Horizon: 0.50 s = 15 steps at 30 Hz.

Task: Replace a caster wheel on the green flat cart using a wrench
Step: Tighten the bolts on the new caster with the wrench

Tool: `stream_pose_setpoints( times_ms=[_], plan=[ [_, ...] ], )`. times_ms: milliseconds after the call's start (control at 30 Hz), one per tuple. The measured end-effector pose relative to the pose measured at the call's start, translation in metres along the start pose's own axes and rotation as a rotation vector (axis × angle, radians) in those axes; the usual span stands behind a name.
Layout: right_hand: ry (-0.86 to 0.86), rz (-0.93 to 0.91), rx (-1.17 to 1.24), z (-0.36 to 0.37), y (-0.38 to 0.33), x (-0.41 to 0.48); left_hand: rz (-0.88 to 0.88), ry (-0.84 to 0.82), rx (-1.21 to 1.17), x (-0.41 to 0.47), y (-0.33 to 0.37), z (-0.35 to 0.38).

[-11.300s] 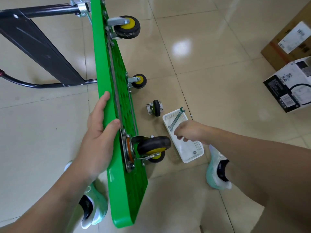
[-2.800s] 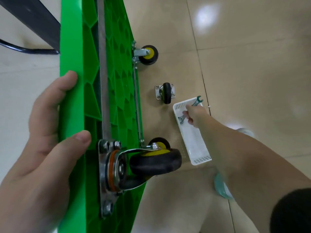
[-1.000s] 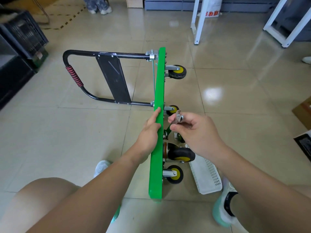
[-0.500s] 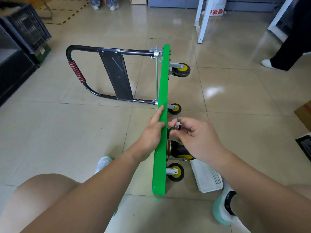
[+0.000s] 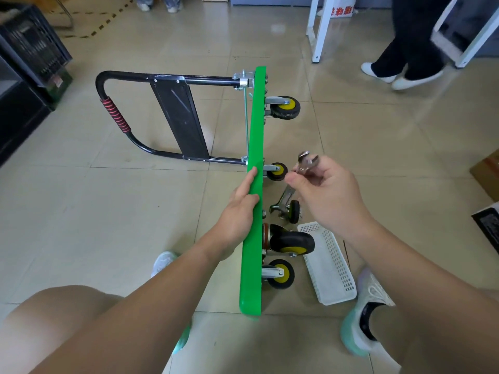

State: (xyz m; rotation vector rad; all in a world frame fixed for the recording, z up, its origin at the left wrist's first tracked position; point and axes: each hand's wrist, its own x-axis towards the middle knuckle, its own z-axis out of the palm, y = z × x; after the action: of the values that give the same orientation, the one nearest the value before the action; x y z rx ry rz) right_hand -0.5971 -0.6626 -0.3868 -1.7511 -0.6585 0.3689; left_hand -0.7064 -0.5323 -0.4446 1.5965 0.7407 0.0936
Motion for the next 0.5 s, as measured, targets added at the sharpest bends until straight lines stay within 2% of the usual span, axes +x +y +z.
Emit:
stream_pose_setpoints(
  times_ms=[133,333,500],
  plan=[
    [-0.033,0.151,0.032,0.0000,0.0030,0.0050,0.004,-0.001,-0.006,0.0032,-0.0016,0.0012],
    [-0.099,0.317,0.237,0.0040,0.0011,0.0099,0.003,0.012,-0.015,0.0048,-0.0033,0.0016],
    [-0.162,0.273,0.175,0.0015,0.0024,0.0106,0.014,0.020,-0.012,0.0040,-0.0034,0.0010]
  ],
)
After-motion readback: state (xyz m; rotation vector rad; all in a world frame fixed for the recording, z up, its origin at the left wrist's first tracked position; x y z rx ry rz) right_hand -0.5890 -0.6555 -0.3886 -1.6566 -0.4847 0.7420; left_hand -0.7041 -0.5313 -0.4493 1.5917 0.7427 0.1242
